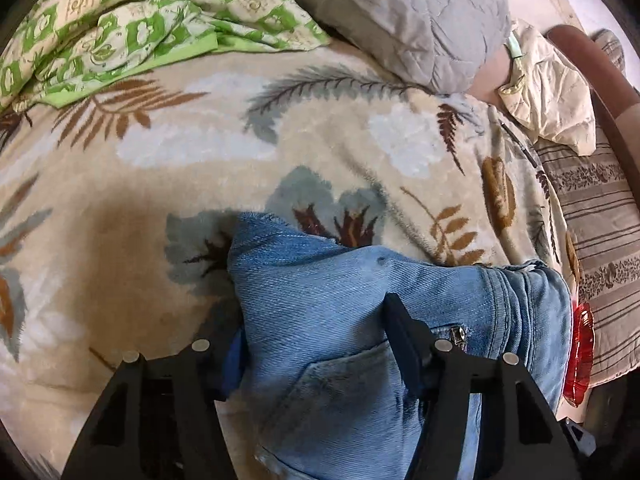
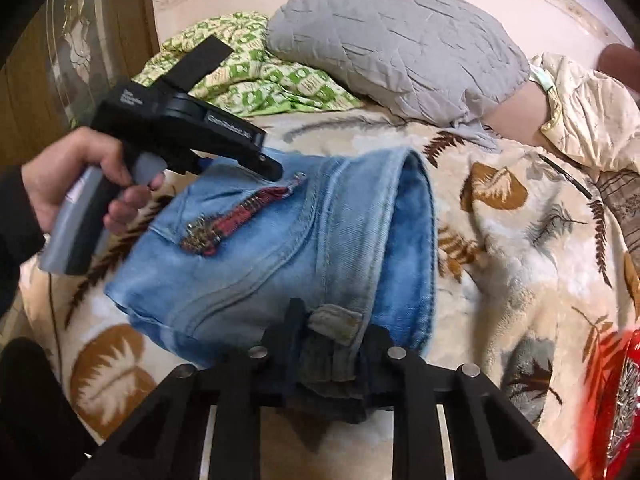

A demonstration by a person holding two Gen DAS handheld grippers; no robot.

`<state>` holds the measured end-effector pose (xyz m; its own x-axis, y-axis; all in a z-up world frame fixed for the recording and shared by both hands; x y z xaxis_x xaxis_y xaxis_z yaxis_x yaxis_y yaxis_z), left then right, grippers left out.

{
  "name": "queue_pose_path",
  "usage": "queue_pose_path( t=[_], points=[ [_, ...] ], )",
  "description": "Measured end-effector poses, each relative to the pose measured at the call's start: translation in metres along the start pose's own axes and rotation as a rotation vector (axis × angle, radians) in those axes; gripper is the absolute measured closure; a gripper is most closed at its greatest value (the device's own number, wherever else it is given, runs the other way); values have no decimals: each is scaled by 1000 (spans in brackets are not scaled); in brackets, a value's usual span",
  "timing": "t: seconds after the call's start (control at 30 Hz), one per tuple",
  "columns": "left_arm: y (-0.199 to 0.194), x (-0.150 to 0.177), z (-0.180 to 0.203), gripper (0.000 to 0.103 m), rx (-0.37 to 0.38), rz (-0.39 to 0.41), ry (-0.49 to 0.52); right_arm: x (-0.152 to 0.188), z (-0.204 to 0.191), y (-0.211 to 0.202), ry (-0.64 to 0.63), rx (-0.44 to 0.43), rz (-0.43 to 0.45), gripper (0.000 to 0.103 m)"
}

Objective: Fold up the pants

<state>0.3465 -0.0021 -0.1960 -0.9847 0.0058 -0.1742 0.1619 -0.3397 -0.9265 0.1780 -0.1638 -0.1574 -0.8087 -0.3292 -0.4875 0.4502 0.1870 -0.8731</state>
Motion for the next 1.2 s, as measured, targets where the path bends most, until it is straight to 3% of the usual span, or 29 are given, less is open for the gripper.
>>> queue_pose_path(
  t=[0.1, 0.13, 0.17, 0.2, 0.23, 0.3, 0.43, 0.5, 0.6, 0.67, 0.83, 1.2],
  points=[
    [-12, 3, 9, 37, -43, 35, 46, -2, 3, 1, 21, -6, 3, 78],
    [-20, 5, 12, 36, -50, 57, 56, -4, 3, -3, 31, -25, 15, 71],
    [-34, 11, 15, 27, -60, 85, 56, -5, 4, -8, 40, -36, 25, 63],
    [-50, 18, 18, 12, -61, 125, 53, -5, 5, -15, 52, -39, 28, 26],
    [-66, 26, 20, 4, -55, 174, 50, -5, 6, -24, 66, -31, 36, 0],
    [-107, 52, 27, 0, -73, 298, 53, -5, 7, -57, 81, -14, 114, 0],
    [-170, 114, 47, 0, -220, 515, 107, 0, 16, -111, 192, 25, 192, 0],
    [-191, 151, 53, 0, -316, 570, 102, 4, 17, -131, 225, 62, 211, 0],
    [-203, 189, 56, 0, -390, 615, 91, 19, 12, -152, 239, 146, 223, 0],
    [-204, 209, 55, 0, -425, 628, 88, 28, 6, -158, 240, 168, 214, 0],
    [-200, 240, 45, 0, -390, 613, 33, 54, -4, -163, 235, 218, 192, 0],
    [-194, 255, 53, 0, -350, 577, 55, 63, -17, -176, 229, 218, 213, 0]
  ],
)
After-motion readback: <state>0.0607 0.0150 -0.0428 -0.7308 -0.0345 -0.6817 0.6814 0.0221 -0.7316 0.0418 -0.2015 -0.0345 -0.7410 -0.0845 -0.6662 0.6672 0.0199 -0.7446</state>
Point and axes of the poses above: each gripper's, at about its wrist camera, not at the fingertips, and y roughly the way its jaws point, z to its right, x to its underside, the point moved 7 cm from there along y, roughly the way its jaws point, and after that the axes turned 9 degrees about -z, right-handed, at the moved point
